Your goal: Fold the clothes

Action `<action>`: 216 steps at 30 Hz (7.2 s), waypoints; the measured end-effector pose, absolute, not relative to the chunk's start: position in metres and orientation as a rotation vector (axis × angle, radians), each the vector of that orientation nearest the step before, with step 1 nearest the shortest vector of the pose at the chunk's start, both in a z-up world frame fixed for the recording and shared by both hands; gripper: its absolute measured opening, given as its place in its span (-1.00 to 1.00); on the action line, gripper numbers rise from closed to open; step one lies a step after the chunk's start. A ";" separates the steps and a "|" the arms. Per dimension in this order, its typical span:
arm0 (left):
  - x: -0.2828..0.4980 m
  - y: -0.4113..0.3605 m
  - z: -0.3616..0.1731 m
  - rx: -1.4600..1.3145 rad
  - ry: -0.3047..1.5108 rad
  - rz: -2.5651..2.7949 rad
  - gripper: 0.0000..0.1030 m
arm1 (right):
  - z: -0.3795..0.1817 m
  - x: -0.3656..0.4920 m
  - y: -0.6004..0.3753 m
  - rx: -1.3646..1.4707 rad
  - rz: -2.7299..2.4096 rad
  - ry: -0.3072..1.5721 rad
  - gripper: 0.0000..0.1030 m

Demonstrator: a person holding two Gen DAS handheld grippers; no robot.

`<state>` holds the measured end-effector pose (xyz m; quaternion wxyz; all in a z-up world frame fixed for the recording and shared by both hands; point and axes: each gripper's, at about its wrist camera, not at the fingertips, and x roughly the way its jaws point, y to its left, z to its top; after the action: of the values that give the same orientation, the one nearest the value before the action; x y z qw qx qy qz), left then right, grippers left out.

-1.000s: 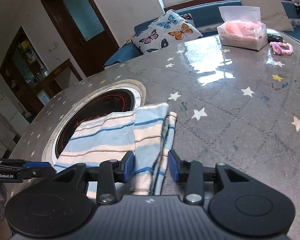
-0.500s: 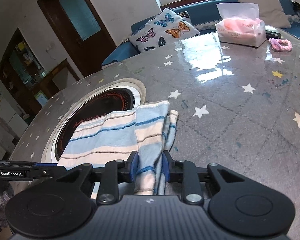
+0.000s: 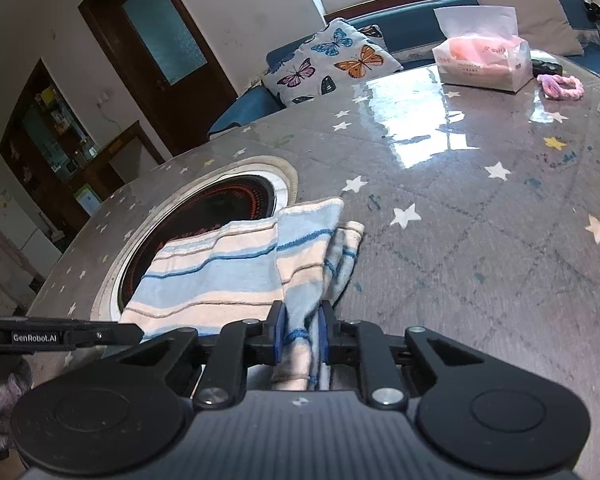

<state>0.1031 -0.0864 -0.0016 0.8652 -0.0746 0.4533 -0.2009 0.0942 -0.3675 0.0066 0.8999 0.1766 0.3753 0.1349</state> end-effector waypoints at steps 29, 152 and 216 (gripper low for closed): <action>0.072 -0.067 0.003 -0.172 0.911 -0.392 -0.78 | 0.009 0.065 -0.355 0.380 0.314 0.787 -0.74; 0.033 0.162 0.006 -0.220 0.801 0.057 -0.57 | 0.034 0.174 -0.039 -0.072 0.860 0.834 -0.69; -0.042 0.102 0.003 -0.169 0.784 0.305 1.00 | 0.021 0.069 -0.052 -0.101 0.731 0.782 1.00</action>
<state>-0.0418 0.1022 0.0026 0.9094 -0.0821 0.3799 0.1477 0.0690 -0.0522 0.0213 0.8588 -0.0480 0.3724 0.3484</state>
